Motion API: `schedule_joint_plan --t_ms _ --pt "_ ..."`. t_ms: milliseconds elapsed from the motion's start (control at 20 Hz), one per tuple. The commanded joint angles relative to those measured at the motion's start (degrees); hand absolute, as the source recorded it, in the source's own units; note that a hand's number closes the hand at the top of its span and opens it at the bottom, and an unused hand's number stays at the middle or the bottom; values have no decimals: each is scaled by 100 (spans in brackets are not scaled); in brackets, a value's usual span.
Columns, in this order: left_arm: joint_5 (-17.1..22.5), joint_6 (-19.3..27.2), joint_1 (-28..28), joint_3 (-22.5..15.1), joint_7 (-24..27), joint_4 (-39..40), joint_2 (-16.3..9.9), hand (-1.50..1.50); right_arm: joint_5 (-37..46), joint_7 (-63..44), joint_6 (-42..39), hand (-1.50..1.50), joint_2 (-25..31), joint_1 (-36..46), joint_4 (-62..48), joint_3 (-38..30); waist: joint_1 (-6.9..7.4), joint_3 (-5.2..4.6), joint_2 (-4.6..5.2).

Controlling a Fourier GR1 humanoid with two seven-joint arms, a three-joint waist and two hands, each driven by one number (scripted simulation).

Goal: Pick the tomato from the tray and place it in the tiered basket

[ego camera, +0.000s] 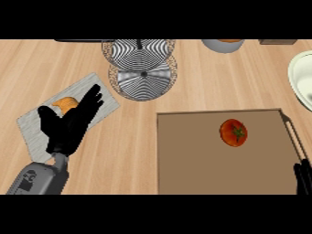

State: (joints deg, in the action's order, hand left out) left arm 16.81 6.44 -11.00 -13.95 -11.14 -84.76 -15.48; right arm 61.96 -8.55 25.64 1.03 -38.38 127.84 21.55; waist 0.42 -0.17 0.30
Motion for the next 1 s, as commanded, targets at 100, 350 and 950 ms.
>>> schedule_joint_plan --t_ms 100,350,950 --pt "-155 -101 19 133 168 242 140 0 998 -1590 -308 -150 -100 1203 -696 432 -33 14 -20" --pt "-219 -244 152 263 130 86 185 0 1214 -2440 -712 -150 -102 1760 -901 680 -40 15 -27" --pt "-612 -488 -211 615 196 674 527 0 524 -1854 407 -150 130 1921 -1906 -229 -70 18 -30"
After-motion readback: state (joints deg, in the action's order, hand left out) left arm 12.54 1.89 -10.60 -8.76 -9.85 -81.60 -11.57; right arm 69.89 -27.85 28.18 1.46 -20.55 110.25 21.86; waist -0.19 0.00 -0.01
